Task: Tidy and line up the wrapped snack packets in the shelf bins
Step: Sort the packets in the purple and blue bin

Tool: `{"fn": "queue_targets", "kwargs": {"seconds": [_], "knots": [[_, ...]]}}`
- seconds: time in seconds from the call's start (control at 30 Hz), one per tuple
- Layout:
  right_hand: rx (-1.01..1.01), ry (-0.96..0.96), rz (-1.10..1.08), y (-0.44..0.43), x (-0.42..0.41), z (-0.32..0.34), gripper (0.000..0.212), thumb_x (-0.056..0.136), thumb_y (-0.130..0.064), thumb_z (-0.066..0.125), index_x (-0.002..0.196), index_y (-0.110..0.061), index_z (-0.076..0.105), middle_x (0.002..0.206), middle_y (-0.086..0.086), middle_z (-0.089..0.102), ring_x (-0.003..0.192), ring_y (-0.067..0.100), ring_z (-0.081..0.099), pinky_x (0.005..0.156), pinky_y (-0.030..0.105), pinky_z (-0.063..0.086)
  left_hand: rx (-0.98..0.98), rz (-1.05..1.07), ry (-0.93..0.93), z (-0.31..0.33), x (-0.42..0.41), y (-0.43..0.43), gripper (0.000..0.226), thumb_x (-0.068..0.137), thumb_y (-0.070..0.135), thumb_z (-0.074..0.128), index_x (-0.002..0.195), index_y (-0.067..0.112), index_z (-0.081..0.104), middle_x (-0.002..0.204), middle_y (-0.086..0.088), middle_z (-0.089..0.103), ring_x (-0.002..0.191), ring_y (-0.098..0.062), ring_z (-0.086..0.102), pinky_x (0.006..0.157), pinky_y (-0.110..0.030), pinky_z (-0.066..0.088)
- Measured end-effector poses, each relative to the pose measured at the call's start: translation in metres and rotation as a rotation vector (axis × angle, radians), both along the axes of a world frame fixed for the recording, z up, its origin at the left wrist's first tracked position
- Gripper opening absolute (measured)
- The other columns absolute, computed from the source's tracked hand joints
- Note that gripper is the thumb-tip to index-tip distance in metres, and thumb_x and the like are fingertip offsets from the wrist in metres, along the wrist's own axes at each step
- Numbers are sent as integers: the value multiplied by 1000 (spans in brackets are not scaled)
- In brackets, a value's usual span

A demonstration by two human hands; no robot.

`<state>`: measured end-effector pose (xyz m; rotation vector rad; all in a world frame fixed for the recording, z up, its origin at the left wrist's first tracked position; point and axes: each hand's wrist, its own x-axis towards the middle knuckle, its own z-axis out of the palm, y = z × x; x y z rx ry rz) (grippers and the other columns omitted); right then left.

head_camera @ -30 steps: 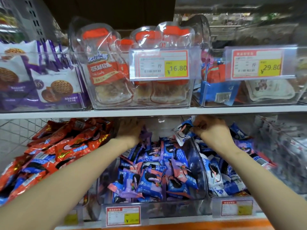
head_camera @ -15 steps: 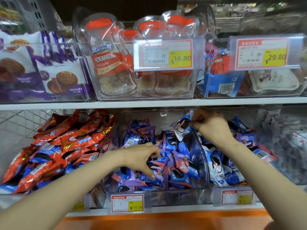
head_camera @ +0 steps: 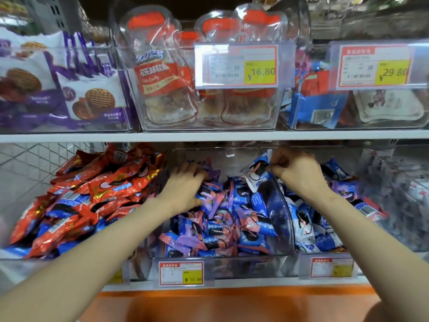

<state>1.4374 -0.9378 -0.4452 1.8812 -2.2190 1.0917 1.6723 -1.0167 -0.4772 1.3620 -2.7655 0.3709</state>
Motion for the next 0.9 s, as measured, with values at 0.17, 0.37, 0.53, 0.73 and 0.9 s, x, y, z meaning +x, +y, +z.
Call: {"fn": "queue_targets", "kwargs": {"seconds": [0.17, 0.37, 0.53, 0.73, 0.9], "knots": [[-3, 16, 10, 1, -2, -2, 13, 77, -25, 73, 80, -17, 63, 86, 4, 69, 84, 28, 62, 69, 36, 49, 496, -72, -68, 29, 16, 9, 66, 70, 47, 76, 123, 22, 46, 124, -2, 47, 117, -21, 42, 93, -30, 37], [25, -12, 17, 0, -2, -4, 14, 77, -25, 74, 76, -20, 61, 78, 2, 67, 81, 27, 62, 70, 35, 49, 493, 38, -598, -2, 14, 33, 98, 75, 43, 72, 149, 21, 12, 148, -7, 26, 129, -30, 39, 98, -35, 36], [49, -31, 26, -1, 2, -5, 17, 78, -27, 73, 71, -23, 58, 79, 7, 69, 79, 27, 62, 71, 35, 49, 335, -55, -303, 8, 21, 22, 57, 79, 36, 64, 129, 19, 41, 121, -6, 52, 104, -26, 54, 78, -31, 41], [43, -46, 29, -2, 4, -4, 14, 78, -26, 74, 74, -21, 61, 79, 8, 70, 80, 27, 63, 74, 39, 51, 203, -20, 147, 27, 25, 5, 61, 77, 36, 68, 131, 17, 46, 123, -12, 53, 110, -33, 53, 81, -32, 42], [18, -51, 34, 0, 3, -4, 16, 77, -25, 74, 72, -22, 60, 78, 7, 69, 80, 27, 63, 74, 39, 51, 337, -61, -152, 13, 14, 13, 71, 77, 43, 71, 137, 27, 37, 123, -5, 41, 113, -24, 48, 84, -29, 40]]}}
